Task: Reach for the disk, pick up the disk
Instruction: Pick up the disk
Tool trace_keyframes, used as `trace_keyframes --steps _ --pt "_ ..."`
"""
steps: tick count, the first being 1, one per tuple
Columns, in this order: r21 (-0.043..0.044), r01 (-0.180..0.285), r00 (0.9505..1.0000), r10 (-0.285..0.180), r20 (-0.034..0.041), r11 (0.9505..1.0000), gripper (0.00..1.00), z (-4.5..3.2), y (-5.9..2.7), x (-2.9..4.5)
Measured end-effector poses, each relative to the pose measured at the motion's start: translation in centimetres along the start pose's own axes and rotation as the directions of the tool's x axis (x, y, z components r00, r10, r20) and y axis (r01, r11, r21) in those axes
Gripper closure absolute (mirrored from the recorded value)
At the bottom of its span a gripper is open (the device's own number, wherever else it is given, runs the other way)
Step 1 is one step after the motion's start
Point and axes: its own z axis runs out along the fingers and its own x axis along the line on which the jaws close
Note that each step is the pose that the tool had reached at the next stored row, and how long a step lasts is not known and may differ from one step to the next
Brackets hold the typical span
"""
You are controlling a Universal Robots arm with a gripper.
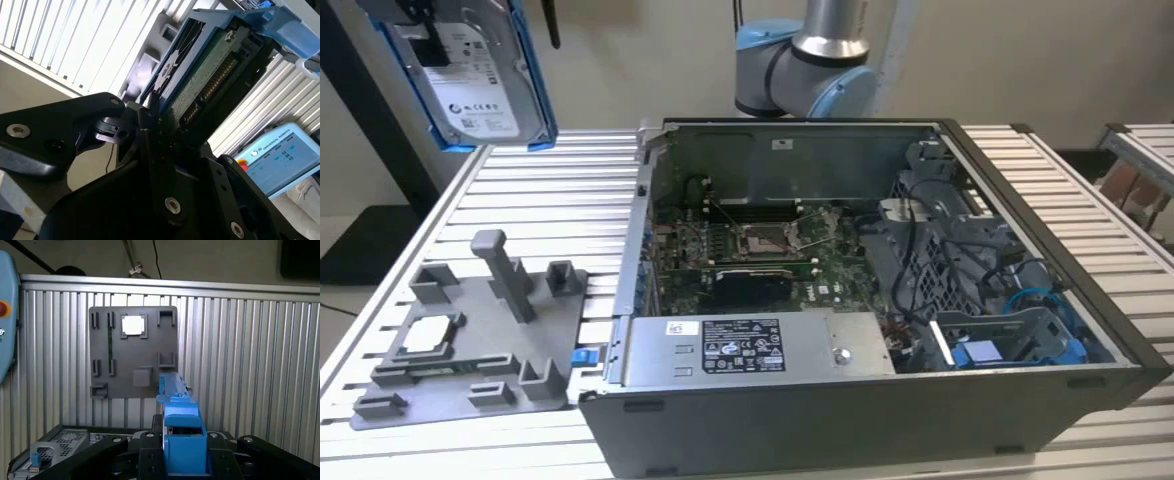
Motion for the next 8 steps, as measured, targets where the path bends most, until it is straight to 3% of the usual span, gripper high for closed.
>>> trace_keyframes --steps 8 --pt "-0.0015 0.0 1.0 0.0 0.0 1.0 1.0 -0.02 -2.68 0.05"
